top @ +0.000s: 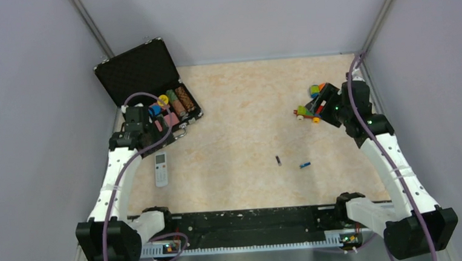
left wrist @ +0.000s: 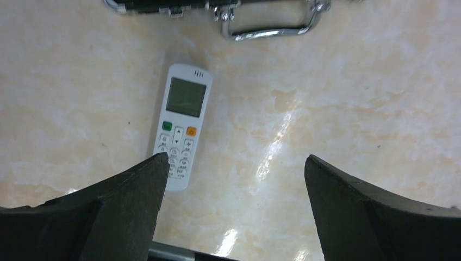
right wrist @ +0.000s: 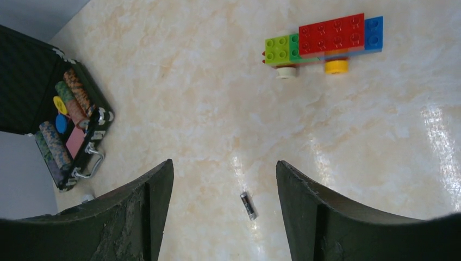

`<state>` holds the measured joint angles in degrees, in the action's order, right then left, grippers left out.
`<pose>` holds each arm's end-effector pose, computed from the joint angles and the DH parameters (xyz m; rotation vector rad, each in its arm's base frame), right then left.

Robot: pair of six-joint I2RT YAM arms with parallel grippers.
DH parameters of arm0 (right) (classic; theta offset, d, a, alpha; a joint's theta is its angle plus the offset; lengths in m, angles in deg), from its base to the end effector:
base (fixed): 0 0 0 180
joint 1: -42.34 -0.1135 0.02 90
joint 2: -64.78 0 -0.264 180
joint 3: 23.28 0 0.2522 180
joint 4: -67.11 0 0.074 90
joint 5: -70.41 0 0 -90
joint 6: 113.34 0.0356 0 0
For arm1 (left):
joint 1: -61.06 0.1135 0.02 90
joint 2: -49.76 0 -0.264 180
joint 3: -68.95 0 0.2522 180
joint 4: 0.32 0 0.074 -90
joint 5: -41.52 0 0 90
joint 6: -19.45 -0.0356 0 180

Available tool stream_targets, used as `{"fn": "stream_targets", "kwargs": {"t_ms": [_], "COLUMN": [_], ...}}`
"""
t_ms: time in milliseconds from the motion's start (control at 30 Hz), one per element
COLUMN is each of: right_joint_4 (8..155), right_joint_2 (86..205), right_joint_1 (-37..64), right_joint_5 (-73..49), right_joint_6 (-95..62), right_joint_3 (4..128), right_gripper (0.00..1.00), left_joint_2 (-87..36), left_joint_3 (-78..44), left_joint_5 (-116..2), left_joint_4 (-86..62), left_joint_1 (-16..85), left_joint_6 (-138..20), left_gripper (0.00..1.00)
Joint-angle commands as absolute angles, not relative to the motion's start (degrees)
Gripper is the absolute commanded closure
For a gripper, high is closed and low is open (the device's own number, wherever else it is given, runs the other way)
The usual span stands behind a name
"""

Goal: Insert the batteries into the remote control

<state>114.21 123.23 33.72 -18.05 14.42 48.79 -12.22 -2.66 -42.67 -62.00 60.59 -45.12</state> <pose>0.2158 0.0337 0.3374 0.5373 2.1303 0.4922 0.2119 0.0019 0.3025 -0.5767 2.4058 -0.0683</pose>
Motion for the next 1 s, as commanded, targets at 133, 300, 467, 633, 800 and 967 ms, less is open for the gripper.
{"fn": "stream_targets", "kwargs": {"t_ms": [133, 300, 467, 633, 800, 967], "right_joint_4": [114.4, 111.7, 108.1, 107.8, 107.5, 105.2], "right_joint_2": [121.6, 119.6, 120.3, 123.3, 124.6, 123.0], "right_joint_1": [32.4, 32.4, 32.5, 32.4, 32.4, 32.4], "right_joint_5": [-16.3, -14.5, -12.5, -13.7, -13.7, -14.7], "right_joint_6": [15.3, 16.5, 18.3, 17.9, 17.7, 19.1], "right_joint_3": [43.4, 39.5, 37.2, 38.5, 39.1, 37.5], "right_gripper": [0.32, 0.32, 0.32, 0.32, 0.32, 0.32], "left_joint_2": [-18.0, -26.5, -29.5, -31.3, -34.4, -38.2], "left_joint_3": [2.0, 0.0, 0.5, 3.5, 4.9, 3.6], "left_joint_5": [-44.9, -40.9, -36.1, -33.9, -38.3, -40.6], "left_joint_4": [-64.4, -64.1, -58.6, -51.7, -47.5, -48.2], "left_joint_1": [60.7, 60.7, 62.7, 64.4, 66.3, 66.9], "left_joint_6": [-42.9, -41.7, -41.7, -43.3, -43.5, -44.3], "left_gripper": [0.01, 0.01, 0.01, 0.01, 0.01, 0.09]}}
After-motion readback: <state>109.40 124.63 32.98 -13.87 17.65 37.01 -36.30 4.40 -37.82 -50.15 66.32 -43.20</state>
